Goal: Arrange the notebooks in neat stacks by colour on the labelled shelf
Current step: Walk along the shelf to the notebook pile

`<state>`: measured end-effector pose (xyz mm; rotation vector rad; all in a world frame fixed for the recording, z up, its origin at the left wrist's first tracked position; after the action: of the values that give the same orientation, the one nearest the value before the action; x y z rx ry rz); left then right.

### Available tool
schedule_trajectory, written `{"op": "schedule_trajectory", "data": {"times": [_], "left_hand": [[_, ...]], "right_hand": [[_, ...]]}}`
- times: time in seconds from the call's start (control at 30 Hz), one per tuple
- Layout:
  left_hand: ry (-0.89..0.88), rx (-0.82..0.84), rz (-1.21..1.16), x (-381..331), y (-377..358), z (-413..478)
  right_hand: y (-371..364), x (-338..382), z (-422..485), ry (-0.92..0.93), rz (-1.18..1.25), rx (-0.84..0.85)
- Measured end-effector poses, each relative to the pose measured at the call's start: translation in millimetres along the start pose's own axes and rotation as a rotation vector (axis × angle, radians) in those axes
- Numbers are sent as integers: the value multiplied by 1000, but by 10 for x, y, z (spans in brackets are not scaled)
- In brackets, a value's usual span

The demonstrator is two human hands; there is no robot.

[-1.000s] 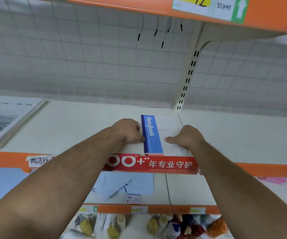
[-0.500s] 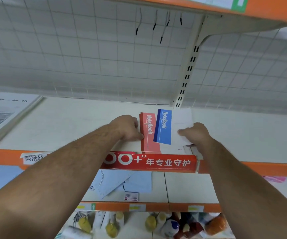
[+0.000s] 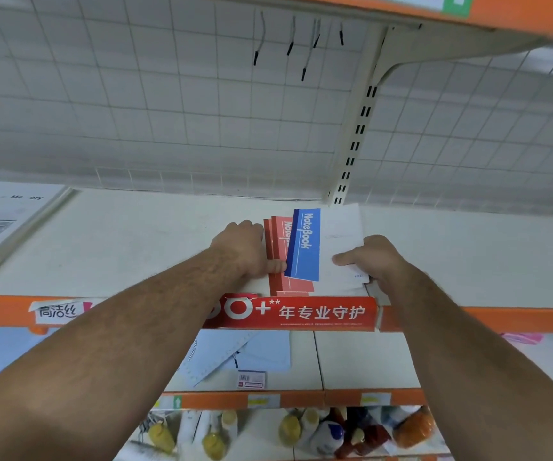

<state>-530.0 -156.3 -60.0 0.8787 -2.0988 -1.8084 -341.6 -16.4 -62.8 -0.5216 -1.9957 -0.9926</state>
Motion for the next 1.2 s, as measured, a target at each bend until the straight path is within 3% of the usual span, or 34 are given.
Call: {"op": "schedule_trajectory", "data": {"times": [0.13, 0.23, 0.3, 0.63, 0.83, 1.0, 1.2], "left_hand": [[-13, 14, 12, -4, 37, -25], [-21, 26, -17, -3, 83, -48], [-18, 29, -24, 1, 91, -64], [-33, 44, -3, 34, 79, -23], [22, 132, -155, 47, 108, -1], [59, 70, -4, -43, 85, 26], [93, 48, 7, -83, 66, -18]], "right_hand": [[65, -60, -41, -15, 158, -3], [189, -167, -27, -56, 447, -122], [201, -177, -15, -70, 507, -185], [115, -202, 20, -8, 391, -208], [77, -178, 18, 24, 315, -319], [87, -196, 10, 13, 325, -350], [121, -214, -34, 22, 382, -356]]}}
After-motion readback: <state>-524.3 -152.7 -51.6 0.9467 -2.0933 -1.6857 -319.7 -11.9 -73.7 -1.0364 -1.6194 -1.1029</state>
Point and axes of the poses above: each hand's wrist, its own z-axis towards the middle knuckle, its own y-axis out of the back of the hand, x = y × z, the point moved 4 cm from there along z, towards the middle knuckle, and after that the axes turned 6 degrees about x, right-handed, at the moved point
